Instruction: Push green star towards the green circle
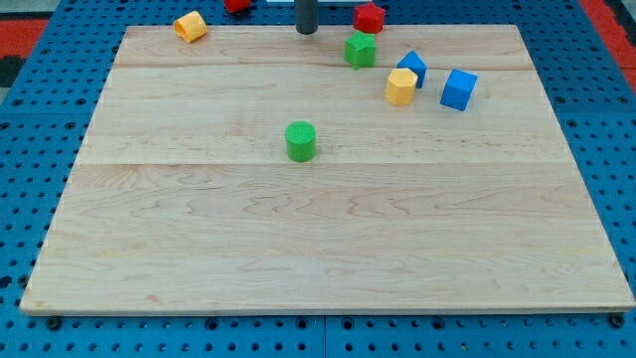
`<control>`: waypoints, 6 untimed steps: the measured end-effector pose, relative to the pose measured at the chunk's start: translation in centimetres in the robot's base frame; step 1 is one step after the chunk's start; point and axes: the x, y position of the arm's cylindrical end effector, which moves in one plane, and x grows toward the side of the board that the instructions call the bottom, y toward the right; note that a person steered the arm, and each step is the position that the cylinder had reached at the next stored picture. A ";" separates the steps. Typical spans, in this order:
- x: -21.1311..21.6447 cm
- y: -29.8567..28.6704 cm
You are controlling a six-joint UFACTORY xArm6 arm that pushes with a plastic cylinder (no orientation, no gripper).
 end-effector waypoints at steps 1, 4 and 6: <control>0.2 4.1; 6.5 4.0; 1.4 2.3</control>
